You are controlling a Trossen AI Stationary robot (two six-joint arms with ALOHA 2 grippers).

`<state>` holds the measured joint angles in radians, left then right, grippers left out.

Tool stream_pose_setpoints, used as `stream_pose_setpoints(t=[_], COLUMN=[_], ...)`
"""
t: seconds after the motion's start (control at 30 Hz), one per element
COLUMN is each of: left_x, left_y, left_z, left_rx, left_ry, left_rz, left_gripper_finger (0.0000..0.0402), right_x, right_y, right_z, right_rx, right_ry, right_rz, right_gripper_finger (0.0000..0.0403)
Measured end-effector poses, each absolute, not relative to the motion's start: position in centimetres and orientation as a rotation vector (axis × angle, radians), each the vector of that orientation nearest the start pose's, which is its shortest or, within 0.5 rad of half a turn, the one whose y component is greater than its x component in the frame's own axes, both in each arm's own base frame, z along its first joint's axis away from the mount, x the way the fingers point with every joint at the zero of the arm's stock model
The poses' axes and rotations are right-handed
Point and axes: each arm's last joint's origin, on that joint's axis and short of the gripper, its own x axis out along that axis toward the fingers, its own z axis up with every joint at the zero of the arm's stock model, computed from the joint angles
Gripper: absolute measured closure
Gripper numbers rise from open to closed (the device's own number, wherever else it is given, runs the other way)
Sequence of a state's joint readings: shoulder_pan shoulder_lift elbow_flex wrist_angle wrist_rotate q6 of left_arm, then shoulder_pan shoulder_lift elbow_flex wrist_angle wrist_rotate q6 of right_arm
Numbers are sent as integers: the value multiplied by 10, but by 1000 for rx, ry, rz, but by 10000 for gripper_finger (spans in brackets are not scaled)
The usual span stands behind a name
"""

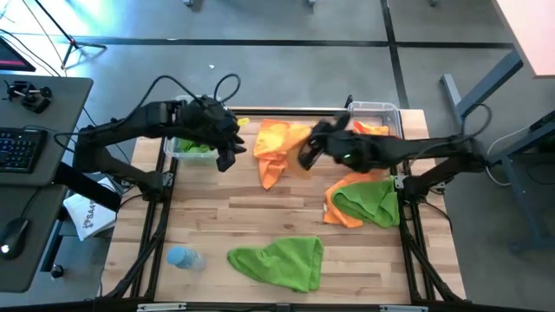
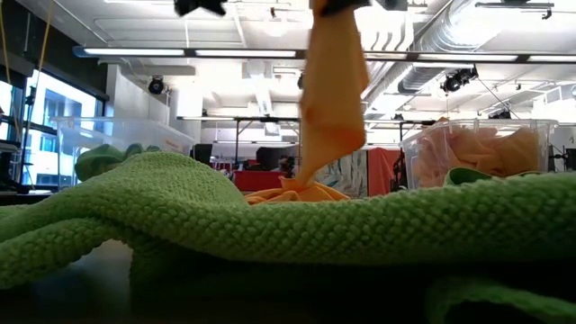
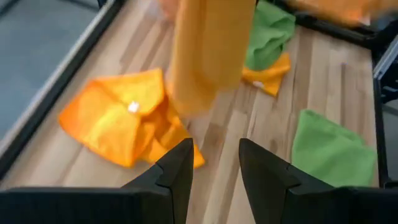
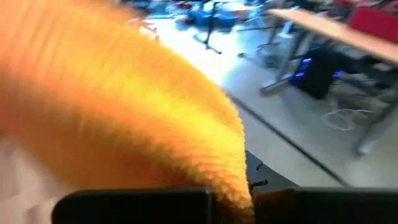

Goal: Sort microfiber towel by color & place in baskets
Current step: Put the orange microfiber towel into the right transparent bin

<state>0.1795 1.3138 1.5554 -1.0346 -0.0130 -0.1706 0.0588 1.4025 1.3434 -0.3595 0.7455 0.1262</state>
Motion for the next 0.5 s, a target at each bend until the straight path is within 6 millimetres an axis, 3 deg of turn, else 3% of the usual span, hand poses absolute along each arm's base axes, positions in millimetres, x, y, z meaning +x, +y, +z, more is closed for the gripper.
stream_pose_setpoints(t=[0.2, 0.5], left_x=[229, 189], left_y=[43, 32], left_z=[373, 361], left_rx=[-297, -290], left_ry=[759, 560], left_rz=[304, 269], left_gripper_finger=[284, 284], right_x=[256, 186], right_y=[-7, -15], right_z=[415, 454], right_rx=[-65, -87], right_ry=[222, 96], right_rz=[-817, -1079], right_gripper_finger=[400, 402])
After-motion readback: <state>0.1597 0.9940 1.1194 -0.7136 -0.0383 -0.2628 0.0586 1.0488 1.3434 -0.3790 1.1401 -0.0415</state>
